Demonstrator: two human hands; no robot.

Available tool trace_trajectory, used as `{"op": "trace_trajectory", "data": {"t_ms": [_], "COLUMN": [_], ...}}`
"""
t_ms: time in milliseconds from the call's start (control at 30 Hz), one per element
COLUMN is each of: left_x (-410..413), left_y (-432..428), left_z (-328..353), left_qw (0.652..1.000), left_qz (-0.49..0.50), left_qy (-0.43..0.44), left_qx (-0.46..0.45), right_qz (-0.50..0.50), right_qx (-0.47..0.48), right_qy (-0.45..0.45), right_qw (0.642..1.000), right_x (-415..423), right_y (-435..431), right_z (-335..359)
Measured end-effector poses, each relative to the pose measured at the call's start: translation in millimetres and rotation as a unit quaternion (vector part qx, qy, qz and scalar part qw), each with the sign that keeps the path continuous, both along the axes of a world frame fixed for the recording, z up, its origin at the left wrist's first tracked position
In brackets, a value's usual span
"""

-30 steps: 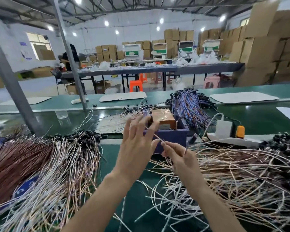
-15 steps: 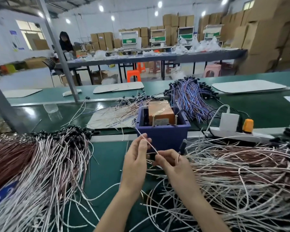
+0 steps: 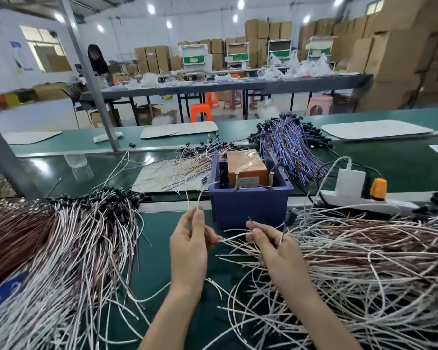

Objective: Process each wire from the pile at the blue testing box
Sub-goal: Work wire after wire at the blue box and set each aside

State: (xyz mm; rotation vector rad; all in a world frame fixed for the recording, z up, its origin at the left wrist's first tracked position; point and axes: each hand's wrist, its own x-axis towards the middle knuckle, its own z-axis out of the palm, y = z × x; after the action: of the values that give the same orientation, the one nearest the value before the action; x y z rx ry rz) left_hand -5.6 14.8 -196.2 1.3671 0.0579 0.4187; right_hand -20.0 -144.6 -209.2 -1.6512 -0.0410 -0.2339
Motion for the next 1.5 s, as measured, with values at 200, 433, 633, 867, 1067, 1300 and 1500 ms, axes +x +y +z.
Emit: {"op": "trace_trajectory", "data": {"t_ms": [200, 433, 633, 867, 1067, 1300, 1500], "left_x": [0.3, 12.7, 12.7, 10.9, 11.5, 12.1, 12.1], "left_y": [1.6, -13.1, -16.0, -17.5, -17.6, -17.8, -17.6], "left_z": [1.4, 9.1, 1.7, 0.3, -0.6, 1.2, 1.2], "left_qw": [0.999, 1.000, 1.000, 1.000, 1.000, 0.999, 0.998], "left_qz": [0.035, -0.004, -0.001, -0.014, -0.017, -0.018, -0.029], "left_qy": [-0.011, -0.004, -0.011, -0.013, -0.017, -0.025, -0.028], "left_qx": [0.025, -0.013, -0.015, -0.012, -0.013, -0.025, -0.039], "right_qz": [-0.061, -0.163, -0.169, -0.169, -0.153, -0.143, -0.138], "right_qx": [0.047, 0.106, 0.111, 0.120, 0.114, 0.120, 0.122], "right_qy": [-0.039, -0.057, -0.031, -0.043, -0.034, -0.035, -0.032], "right_qw": [0.996, 0.979, 0.979, 0.977, 0.981, 0.982, 0.982], "right_x": [-0.8, 35.4, 44.0, 43.2, 47.0, 45.1, 45.7], "right_y": [-4.5, -15.7, -20.2, -21.2, -15.2, -14.9, -14.3], "right_z": [14.7, 33.3, 22.7, 30.6, 35.2, 34.1, 33.5]}}
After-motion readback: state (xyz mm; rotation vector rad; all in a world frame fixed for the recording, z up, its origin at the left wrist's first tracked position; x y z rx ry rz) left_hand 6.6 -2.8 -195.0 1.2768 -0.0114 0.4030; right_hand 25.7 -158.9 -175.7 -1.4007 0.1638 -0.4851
